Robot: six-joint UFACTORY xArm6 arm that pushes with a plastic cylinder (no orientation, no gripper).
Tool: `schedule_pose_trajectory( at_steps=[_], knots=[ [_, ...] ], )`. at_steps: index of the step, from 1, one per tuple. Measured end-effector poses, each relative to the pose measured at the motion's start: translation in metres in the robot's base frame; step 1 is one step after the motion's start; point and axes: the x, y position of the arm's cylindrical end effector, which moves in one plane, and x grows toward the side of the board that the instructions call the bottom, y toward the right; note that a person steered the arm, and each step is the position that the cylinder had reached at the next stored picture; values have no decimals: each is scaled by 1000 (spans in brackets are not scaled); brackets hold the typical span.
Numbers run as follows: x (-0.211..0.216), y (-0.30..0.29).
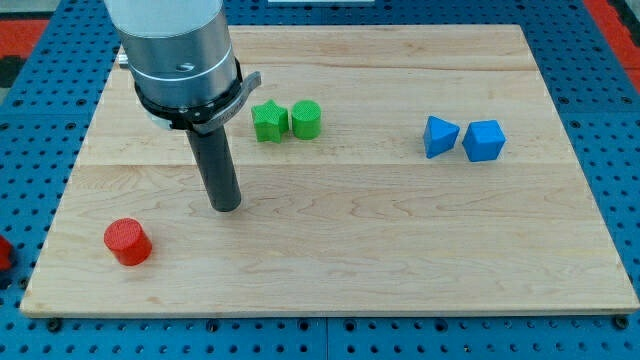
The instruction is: Place the yellow hexagon right to the yellow heart
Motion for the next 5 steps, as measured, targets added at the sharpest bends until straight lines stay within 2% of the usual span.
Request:
schedule_pose_trajectory(
  at_steps=[1, 2, 3, 4, 5],
  knots=[
    [0, 0],
    [0, 43],
    [-37, 42],
    [-78, -55],
    [-167, -140]
  ],
)
